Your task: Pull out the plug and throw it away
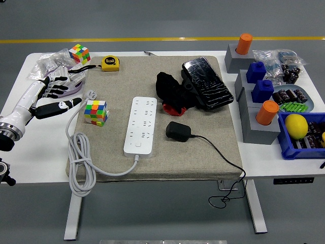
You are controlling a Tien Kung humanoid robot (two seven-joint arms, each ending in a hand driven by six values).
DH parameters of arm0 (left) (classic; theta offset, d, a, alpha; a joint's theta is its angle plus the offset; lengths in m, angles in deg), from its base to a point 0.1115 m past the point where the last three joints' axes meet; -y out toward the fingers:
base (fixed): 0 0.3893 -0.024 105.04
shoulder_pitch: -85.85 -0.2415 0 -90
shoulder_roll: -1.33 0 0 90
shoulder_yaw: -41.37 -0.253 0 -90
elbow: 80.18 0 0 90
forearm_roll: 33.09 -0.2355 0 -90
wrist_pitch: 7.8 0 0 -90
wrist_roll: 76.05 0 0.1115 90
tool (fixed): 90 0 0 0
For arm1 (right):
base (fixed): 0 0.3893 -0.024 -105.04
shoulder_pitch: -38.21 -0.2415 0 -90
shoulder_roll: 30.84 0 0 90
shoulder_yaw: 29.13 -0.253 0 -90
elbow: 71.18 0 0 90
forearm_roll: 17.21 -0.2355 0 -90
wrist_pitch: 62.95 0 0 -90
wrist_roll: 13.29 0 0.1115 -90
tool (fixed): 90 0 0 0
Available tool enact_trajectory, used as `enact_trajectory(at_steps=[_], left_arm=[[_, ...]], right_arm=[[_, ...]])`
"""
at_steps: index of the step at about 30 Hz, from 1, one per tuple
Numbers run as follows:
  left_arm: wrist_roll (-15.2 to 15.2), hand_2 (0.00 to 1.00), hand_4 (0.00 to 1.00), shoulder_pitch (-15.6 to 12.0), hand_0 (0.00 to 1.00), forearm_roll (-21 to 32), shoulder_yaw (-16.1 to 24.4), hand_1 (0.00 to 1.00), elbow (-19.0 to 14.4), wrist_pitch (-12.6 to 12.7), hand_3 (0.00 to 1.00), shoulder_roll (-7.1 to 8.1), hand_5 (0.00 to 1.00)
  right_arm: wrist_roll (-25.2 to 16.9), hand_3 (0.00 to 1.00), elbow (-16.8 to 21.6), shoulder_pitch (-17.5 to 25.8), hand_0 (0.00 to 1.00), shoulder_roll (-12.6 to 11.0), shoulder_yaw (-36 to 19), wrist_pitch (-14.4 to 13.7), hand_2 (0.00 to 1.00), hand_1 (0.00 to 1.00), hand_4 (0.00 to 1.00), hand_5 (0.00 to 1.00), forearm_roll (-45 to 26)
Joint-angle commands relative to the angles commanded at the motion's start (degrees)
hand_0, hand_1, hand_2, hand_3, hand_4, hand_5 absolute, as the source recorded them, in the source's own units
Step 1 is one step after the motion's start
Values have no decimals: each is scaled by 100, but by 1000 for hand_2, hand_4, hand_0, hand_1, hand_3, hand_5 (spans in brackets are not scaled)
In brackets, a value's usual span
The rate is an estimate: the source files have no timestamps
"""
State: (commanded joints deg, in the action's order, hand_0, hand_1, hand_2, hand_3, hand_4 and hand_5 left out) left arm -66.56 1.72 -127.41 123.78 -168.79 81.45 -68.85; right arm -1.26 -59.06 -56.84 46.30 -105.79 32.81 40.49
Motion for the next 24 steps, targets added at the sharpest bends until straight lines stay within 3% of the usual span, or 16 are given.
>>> enact_trajectory(at_steps=[24], left_arm=[[1, 722, 956, 6, 650, 4, -2, 710, -5, -3, 812, 2, 445]], right_arm=[[-8, 704, -1, -6, 660, 0, 22, -9, 708, 699, 998, 515, -18]])
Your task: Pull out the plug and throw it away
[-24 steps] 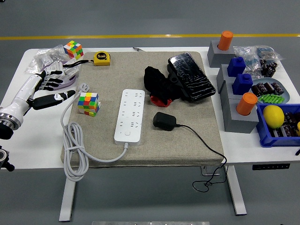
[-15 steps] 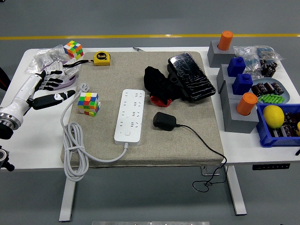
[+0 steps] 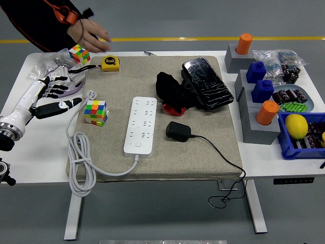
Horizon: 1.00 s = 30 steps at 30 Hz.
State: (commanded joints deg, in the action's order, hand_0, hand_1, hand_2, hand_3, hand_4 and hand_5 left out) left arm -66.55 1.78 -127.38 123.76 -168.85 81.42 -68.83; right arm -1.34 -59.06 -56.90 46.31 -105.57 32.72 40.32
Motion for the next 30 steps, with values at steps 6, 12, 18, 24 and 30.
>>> enact_trajectory(at_steps=[6, 12, 18, 24, 30], left_arm=[[1, 722, 956, 0, 650, 0, 1, 710, 1, -1, 812, 2, 445], [0, 722, 956, 21, 650, 0, -15, 709, 3, -1, 811, 22, 446], [1, 722, 956, 19, 650, 1, -31, 709, 8, -3, 811, 30, 446], [-2, 723, 956, 9, 650, 3, -37, 709, 10, -1, 810, 35, 446], [-3, 722, 956, 8, 650, 4, -40, 709, 9, -3, 810, 30, 446]], right_arm=[[1, 703, -3, -5, 660, -6, 30, 4, 708, 699, 998, 515, -7], [3, 703, -5, -18, 660, -16, 45, 3, 708, 699, 998, 515, -17], [4, 703, 3, -28, 659, -23, 79, -4, 707, 699, 998, 515, -38], [4, 703, 1, -13, 659, -22, 96, -4, 707, 699, 998, 515, -42], [5, 703, -2, -7, 659, -21, 86, -6, 707, 699, 998, 515, -37]])
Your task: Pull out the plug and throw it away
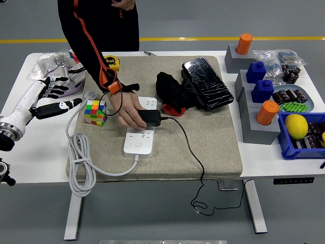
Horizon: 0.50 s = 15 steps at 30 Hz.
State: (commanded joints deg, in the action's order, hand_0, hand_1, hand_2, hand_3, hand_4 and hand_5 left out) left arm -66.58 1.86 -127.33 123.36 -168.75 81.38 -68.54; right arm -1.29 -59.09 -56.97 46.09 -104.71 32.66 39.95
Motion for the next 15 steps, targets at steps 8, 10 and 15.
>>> enact_trajectory(at_steps=[8, 10, 15], left_arm=[[1, 722, 956, -7, 650, -5, 11, 708, -1, -1, 811, -15, 448], [2, 722, 956, -10, 650, -7, 14, 709, -3, -2, 811, -19, 444], [9, 722, 956, -5, 650, -1, -18, 709, -25, 0, 811, -7, 444]], right_arm=[[-4, 702, -1, 15, 659, 10, -50, 4, 707, 699, 998, 514, 13], [-5, 702, -3, 20, 659, 14, -62, 6, 707, 699, 998, 513, 22], [-8, 702, -1, 26, 659, 16, -72, 5, 707, 699, 998, 513, 26]])
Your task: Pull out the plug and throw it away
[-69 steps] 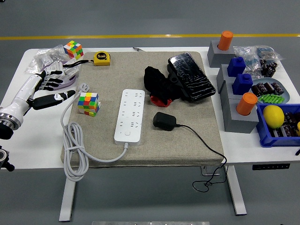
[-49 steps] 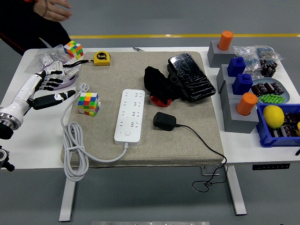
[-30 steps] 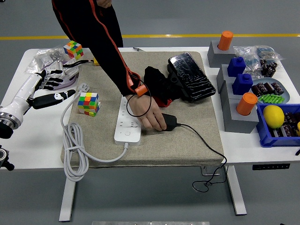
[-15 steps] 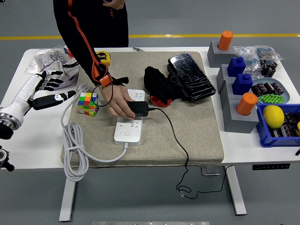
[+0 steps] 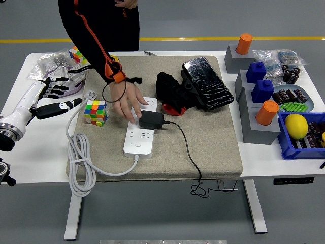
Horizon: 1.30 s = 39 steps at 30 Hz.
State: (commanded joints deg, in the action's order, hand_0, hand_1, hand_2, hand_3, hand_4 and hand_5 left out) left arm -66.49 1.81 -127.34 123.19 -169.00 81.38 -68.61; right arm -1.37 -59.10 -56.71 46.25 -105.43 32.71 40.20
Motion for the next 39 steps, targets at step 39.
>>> enact_trajectory(at_steps=[39], left_arm=[[-237, 766, 986, 3470, 704, 111, -4723, 779, 1974, 251, 830, -192, 316]], right_arm=[[-1, 702, -28, -73, 660, -51, 377, -36, 706, 698, 998, 512, -250]])
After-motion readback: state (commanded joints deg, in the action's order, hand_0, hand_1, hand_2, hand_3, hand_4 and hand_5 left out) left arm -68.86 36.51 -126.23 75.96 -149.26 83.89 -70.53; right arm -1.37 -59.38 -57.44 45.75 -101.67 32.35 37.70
